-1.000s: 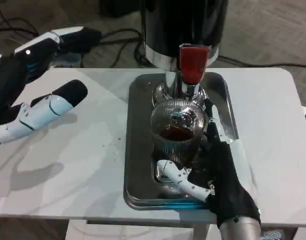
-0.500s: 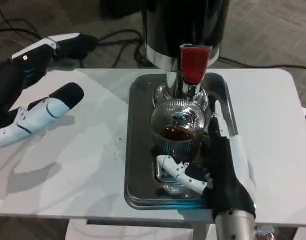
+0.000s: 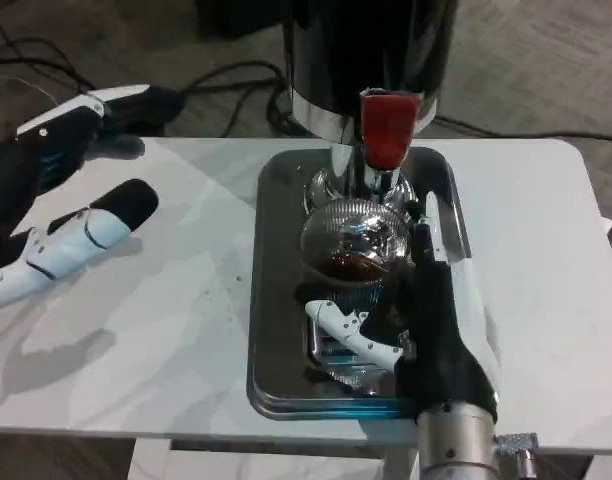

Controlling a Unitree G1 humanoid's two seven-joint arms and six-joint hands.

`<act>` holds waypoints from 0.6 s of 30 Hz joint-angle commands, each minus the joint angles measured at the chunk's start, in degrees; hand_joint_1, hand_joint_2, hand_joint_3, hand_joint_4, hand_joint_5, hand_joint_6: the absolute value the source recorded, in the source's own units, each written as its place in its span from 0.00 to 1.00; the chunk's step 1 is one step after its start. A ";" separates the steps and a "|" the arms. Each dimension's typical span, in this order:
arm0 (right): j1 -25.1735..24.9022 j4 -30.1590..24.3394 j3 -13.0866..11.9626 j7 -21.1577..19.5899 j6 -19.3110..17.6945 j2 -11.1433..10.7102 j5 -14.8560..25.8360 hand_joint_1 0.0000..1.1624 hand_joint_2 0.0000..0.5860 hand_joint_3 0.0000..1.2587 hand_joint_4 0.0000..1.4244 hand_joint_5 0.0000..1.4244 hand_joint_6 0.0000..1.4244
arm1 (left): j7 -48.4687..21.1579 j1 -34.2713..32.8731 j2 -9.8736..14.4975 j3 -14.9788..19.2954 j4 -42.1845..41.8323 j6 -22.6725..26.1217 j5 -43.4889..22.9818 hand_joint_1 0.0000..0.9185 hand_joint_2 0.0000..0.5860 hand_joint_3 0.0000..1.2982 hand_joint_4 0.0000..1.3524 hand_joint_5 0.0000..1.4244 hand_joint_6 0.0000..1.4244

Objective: Grasp the cup under the faucet to collect the drink, then remove the cup.

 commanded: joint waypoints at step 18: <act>1.80 4.77 1.83 -5.48 1.17 7.02 1.15 0.71 0.27 0.21 0.30 0.33 0.51 | -0.03 2.42 1.77 2.15 -0.23 -0.44 -1.10 0.23 0.29 0.22 0.16 0.14 0.19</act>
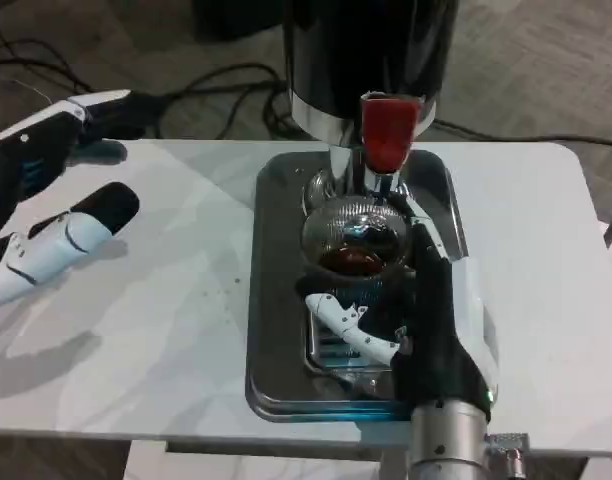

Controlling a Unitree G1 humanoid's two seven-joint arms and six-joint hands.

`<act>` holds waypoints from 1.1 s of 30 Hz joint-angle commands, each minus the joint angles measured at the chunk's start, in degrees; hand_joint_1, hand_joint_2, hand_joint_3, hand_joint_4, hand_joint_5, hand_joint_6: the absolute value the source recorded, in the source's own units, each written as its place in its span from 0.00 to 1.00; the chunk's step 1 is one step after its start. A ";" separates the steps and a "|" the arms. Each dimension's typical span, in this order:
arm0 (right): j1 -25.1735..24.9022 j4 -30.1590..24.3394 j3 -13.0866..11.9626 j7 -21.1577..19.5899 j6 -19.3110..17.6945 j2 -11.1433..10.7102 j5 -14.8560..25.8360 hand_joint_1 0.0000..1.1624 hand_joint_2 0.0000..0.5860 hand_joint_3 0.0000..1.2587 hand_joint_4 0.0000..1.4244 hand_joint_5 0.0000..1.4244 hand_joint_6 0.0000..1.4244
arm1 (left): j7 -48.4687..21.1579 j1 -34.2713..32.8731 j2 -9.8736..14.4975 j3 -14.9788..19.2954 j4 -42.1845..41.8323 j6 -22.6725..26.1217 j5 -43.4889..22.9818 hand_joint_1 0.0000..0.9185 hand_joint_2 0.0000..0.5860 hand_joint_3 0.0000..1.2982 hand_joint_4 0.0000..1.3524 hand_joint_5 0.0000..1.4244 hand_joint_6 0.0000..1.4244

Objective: Grasp the cup under the faucet to collect the drink, then remove the cup.

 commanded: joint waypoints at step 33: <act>14.63 -5.16 0.48 -10.47 -14.60 2.78 1.26 0.74 0.26 0.67 0.72 0.83 1.00 | 0.13 -1.19 0.64 -0.91 -0.14 -0.50 -0.08 0.22 0.28 0.21 0.15 0.14 0.18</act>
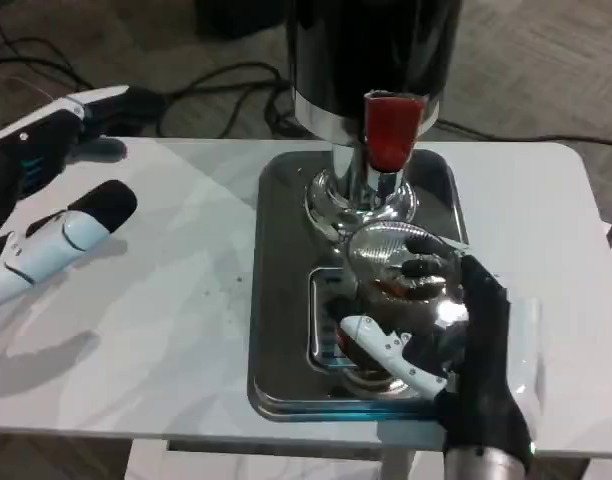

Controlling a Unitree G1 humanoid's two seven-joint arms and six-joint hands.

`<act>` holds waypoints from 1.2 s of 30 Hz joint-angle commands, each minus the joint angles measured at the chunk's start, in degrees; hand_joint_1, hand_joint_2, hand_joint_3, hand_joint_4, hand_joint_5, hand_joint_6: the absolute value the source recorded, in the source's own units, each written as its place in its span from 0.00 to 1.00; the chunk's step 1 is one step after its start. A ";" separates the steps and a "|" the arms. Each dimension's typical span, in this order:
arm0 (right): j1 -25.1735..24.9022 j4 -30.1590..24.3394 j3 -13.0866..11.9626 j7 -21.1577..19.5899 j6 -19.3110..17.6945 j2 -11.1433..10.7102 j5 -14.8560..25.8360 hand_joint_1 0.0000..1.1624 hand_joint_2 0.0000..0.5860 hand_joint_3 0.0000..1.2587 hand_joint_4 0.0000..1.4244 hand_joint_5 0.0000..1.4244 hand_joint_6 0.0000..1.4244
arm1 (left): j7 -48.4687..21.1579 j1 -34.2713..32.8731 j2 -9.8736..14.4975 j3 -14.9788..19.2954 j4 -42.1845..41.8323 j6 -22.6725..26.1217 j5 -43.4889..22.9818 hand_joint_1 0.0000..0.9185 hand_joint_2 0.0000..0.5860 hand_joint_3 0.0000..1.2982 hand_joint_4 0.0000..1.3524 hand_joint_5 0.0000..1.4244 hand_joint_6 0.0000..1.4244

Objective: Grasp the cup under the faucet to collect the drink, then remove the cup.

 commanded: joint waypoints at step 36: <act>21.41 -25.05 -1.73 16.61 -9.18 -0.58 -1.64 0.74 0.25 0.76 0.79 0.92 1.00 | -0.18 1.91 1.11 -4.55 1.55 -2.45 5.84 0.20 0.28 0.17 0.10 0.10 0.16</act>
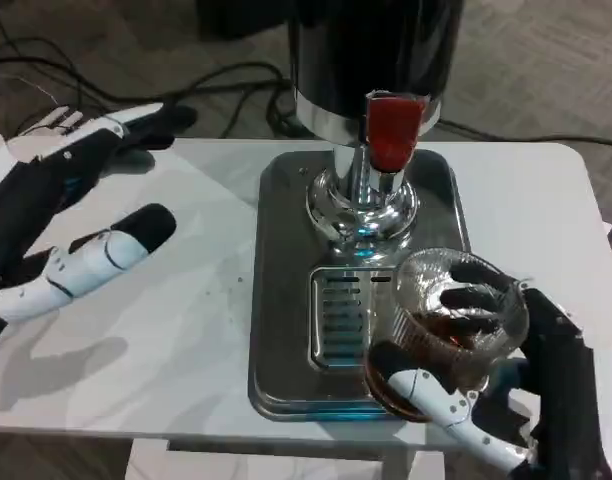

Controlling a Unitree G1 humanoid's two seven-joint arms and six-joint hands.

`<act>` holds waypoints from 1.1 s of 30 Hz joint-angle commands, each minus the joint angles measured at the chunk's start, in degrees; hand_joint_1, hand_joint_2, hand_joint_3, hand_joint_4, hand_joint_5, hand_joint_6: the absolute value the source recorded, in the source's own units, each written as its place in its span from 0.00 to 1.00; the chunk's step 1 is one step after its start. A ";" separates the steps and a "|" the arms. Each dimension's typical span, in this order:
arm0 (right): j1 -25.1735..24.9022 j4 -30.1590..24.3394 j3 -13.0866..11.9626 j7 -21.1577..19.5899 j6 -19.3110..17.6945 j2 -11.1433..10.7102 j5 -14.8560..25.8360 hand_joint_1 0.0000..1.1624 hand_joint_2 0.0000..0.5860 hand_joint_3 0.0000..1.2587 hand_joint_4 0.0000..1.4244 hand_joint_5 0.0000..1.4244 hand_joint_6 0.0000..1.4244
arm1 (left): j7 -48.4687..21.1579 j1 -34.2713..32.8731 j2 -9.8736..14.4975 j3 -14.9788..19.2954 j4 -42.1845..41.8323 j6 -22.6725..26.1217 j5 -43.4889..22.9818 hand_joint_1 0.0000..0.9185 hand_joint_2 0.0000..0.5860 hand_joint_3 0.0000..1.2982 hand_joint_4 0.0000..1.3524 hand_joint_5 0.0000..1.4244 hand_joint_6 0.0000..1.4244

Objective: Grasp the cup under the faucet to collect the drink, then remove the cup.

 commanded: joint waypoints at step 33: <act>-4.31 -5.08 0.75 14.47 -3.39 -0.90 -3.31 0.74 0.20 0.77 0.79 0.91 1.00 | -1.86 13.26 5.89 -3.71 -10.01 -4.17 13.30 0.11 0.17 0.10 0.00 0.03 0.13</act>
